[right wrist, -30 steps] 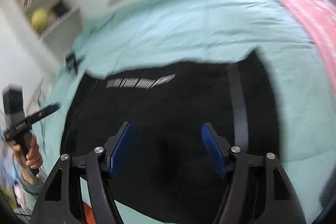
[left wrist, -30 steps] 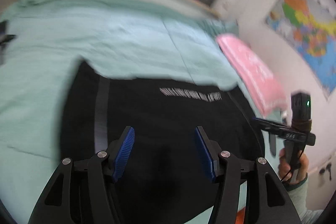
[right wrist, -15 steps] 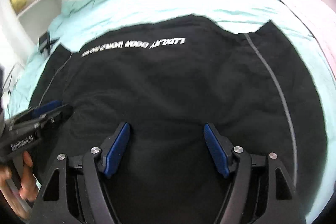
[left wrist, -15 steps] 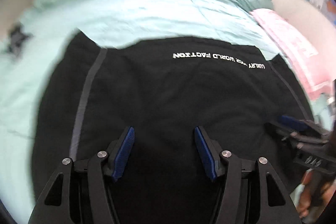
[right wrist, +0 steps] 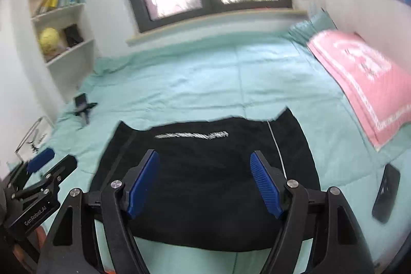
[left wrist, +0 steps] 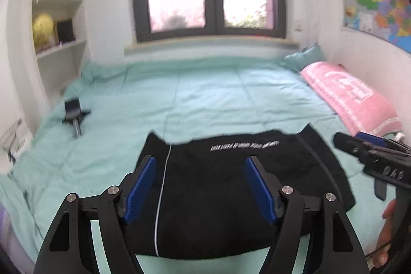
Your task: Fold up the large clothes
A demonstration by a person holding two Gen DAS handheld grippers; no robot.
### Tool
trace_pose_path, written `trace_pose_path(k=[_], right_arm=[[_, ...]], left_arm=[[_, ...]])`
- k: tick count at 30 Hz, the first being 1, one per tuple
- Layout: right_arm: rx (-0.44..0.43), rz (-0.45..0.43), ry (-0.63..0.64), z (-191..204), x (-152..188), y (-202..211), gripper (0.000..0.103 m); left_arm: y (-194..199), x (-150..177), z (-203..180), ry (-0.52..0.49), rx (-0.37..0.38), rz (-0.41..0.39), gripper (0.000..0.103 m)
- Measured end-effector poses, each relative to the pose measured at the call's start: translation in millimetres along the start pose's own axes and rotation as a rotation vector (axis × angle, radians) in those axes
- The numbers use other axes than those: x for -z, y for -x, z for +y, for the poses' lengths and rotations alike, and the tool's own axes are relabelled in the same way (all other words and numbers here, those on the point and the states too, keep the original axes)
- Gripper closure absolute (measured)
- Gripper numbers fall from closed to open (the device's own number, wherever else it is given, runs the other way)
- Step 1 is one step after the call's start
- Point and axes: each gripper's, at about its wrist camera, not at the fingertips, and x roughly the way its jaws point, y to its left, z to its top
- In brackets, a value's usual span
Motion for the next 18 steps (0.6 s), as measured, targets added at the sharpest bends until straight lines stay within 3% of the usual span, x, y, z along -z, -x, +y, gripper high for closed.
trace_pose_path(k=[7, 10, 13, 18], right_arm=[[0.028, -0.058, 0.094, 43.1, -2.2, 29.3, 0.017], [0.049, -0.085, 0.094, 45.4, 5.7, 25.4, 0.010], [0.045, -0.018, 0.055, 41.1, 21.0, -4.2, 0.009], [0.032, 0.090, 0.025, 41.2, 38.9, -49.7, 0.009]], left_arm=[[49.4, -4.6, -4.8, -0.024, 0.058, -0.088, 0.024], [52.4, 2.3, -2.4, -0.016, 0.034, -0.110, 0.024], [43.2, 13.9, 1.2, -0.011, 0.024, -0.100, 0.024], [13.7, 29.6, 11.0, 0.047, 0.007, 0.010, 0.024]])
